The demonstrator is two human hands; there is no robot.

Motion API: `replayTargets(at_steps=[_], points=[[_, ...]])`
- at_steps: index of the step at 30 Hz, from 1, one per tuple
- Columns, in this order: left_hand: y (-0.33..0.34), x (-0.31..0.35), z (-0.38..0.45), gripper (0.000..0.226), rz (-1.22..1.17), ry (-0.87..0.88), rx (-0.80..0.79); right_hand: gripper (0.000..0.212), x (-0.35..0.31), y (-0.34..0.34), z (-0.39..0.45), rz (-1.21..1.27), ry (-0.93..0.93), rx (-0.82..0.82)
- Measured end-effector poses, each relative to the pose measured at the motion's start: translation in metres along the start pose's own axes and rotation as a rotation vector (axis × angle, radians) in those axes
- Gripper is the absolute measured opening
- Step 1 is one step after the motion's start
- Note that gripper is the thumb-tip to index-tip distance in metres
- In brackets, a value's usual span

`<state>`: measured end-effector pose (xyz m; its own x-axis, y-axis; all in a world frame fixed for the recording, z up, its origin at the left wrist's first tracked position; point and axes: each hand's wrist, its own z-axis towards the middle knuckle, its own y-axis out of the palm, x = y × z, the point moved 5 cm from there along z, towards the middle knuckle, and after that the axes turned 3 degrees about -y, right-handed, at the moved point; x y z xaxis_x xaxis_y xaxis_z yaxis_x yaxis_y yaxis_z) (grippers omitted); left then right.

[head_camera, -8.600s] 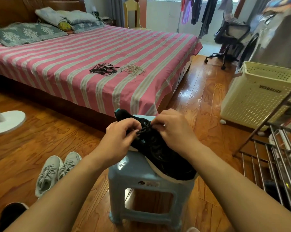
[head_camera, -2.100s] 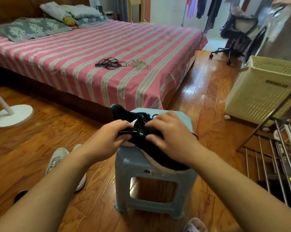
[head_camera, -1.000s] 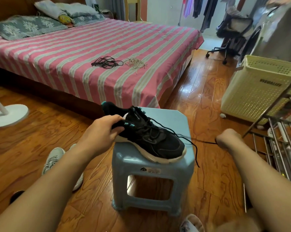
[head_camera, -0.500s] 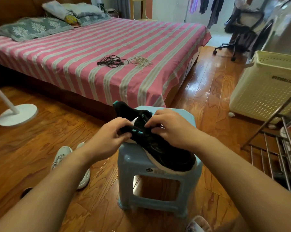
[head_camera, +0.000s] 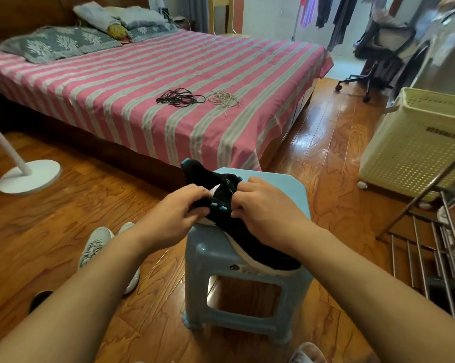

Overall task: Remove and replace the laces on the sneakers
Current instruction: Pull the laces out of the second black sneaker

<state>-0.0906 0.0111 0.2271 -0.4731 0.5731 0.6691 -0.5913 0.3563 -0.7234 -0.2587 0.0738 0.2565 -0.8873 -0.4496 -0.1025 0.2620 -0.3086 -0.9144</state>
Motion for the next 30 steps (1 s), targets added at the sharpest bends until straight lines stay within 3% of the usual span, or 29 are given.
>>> replayTargets(at_steps=[3, 5, 7, 9, 11, 13, 16, 18, 20, 23, 25, 27, 30], points=[[-0.008, -0.002, -0.001, 0.028, -0.043, -0.009, 0.005, 0.006, 0.022, -0.012, -0.013, 0.231, 0.084, 0.076], [-0.008, -0.001, -0.002, 0.024, -0.056, -0.008, -0.014, 0.012, 0.055, -0.015, -0.025, 0.381, 0.254, 0.013], [-0.003, 0.001, -0.003, 0.021, 0.002, -0.006, -0.03, 0.015, 0.084, -0.017, -0.037, 0.332, 0.421, -0.018], [0.001, 0.004, -0.001, 0.019, 0.044, -0.005, -0.017, 0.005, 0.088, -0.028, -0.042, 0.283, 0.469, 0.085], [0.002, 0.007, 0.001, 0.017, 0.058, 0.006, 0.012, 0.017, 0.057, -0.033, -0.033, 0.338, 0.314, 0.109], [0.003, 0.009, 0.003, 0.017, 0.075, 0.014, 0.027, 0.032, 0.015, -0.02, -0.021, 0.162, 0.11, 0.034], [0.004, 0.006, 0.001, 0.023, 0.072, 0.002, 0.012, 0.021, -0.02, 0.001, -0.014, -0.15, -0.049, 0.105], [0.003, 0.002, 0.0, 0.025, 0.061, -0.011, -0.003, 0.013, -0.008, -0.008, -0.019, -0.123, -0.08, 0.171], [0.0, 0.0, 0.0, 0.03, 0.043, -0.009, 0.008, 0.007, 0.022, -0.025, -0.032, 0.116, 0.071, 0.245], [-0.002, 0.0, 0.001, 0.026, 0.029, -0.011, 0.022, 0.016, 0.088, -0.051, -0.058, 0.543, 0.615, 0.372], [0.002, 0.004, 0.002, 0.018, 0.08, -0.013, 0.024, 0.018, 0.098, -0.058, -0.066, 0.562, 0.745, 0.404], [0.006, 0.009, 0.005, 0.013, 0.12, -0.012, 0.04, 0.006, 0.074, -0.062, -0.055, 0.462, 0.574, 0.403], [0.008, 0.01, 0.007, 0.014, 0.132, -0.01, 0.061, 0.049, 0.01, -0.028, -0.029, 0.073, 0.193, 0.134]])
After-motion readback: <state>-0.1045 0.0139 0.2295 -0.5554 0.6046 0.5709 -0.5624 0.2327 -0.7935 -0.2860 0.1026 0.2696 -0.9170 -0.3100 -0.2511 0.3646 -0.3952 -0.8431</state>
